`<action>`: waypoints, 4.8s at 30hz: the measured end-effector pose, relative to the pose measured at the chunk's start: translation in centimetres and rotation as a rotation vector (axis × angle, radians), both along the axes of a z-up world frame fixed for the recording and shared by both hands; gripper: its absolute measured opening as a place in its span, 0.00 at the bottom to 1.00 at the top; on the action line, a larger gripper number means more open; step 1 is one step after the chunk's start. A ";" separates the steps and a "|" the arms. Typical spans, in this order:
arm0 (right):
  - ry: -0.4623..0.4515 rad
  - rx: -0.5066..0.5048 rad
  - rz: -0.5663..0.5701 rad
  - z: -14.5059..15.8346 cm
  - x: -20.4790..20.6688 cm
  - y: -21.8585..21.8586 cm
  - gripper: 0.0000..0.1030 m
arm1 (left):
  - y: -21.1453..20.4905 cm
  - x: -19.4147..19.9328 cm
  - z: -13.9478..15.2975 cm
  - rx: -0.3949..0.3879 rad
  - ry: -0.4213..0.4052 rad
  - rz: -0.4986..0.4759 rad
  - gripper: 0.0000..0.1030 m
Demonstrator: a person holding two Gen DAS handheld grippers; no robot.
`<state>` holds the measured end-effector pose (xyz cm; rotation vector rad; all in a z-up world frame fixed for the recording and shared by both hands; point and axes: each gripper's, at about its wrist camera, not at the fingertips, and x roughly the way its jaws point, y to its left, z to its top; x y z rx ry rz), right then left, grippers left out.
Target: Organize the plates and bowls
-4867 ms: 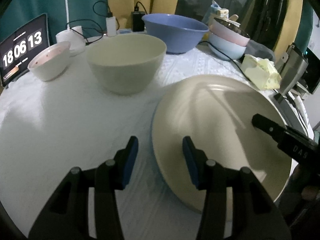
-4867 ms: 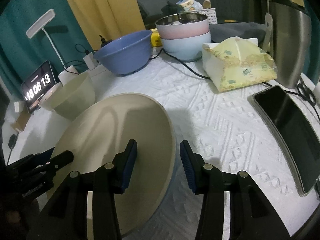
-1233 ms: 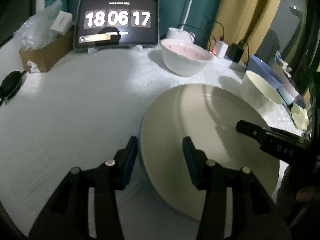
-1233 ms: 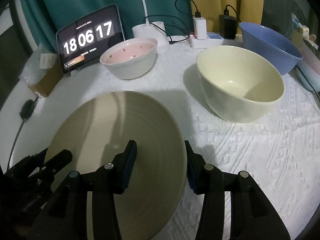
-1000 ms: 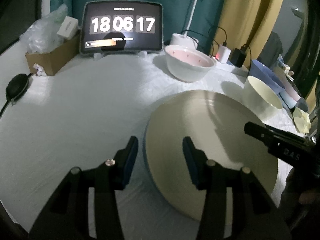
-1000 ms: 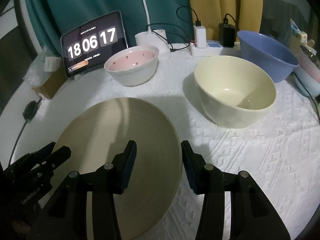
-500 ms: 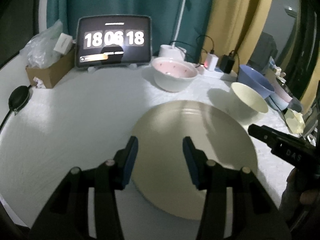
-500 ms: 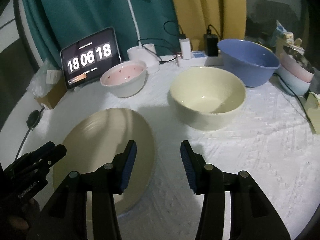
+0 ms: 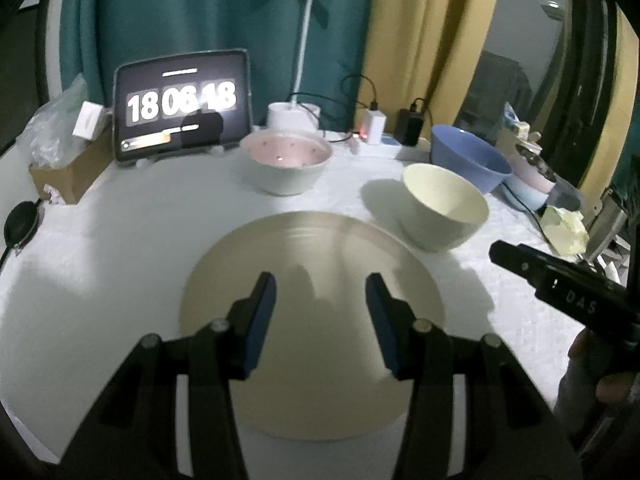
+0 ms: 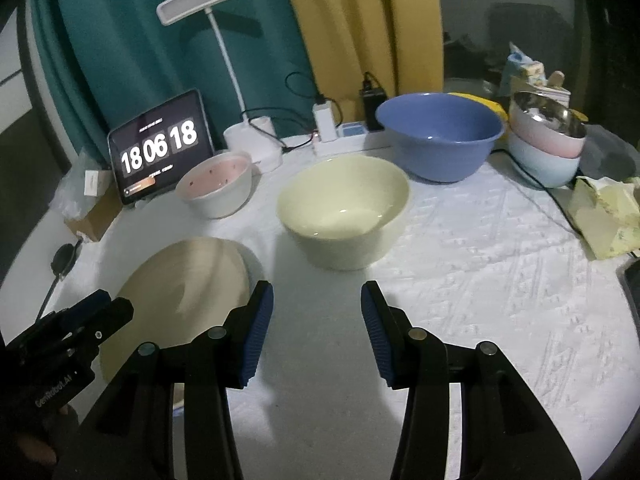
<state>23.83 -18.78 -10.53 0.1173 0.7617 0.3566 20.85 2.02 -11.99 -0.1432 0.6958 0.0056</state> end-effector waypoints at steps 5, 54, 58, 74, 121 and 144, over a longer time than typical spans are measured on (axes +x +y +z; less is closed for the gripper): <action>-0.008 0.013 -0.021 0.2 -0.2 -1.7 0.47 | -1.6 0.1 0.4 0.018 -0.004 -0.021 0.47; -0.151 0.037 -0.138 4.0 3.7 -15.3 0.47 | -16.0 6.1 6.8 0.093 -0.169 -0.197 0.47; -0.156 0.033 -0.145 4.2 5.0 -15.6 0.47 | -16.2 7.5 7.2 0.090 -0.183 -0.198 0.47; -0.094 0.029 -0.160 1.8 12.8 -14.3 0.47 | -16.2 13.6 4.9 0.044 -0.166 -0.210 0.47; 0.086 -0.015 -0.272 -4.3 14.0 -18.3 0.12 | -20.8 16.1 2.0 0.111 -0.133 -0.248 0.47; 0.084 0.060 -0.298 -5.7 13.5 -20.2 0.17 | -24.3 18.5 -0.4 0.156 -0.082 -0.328 0.16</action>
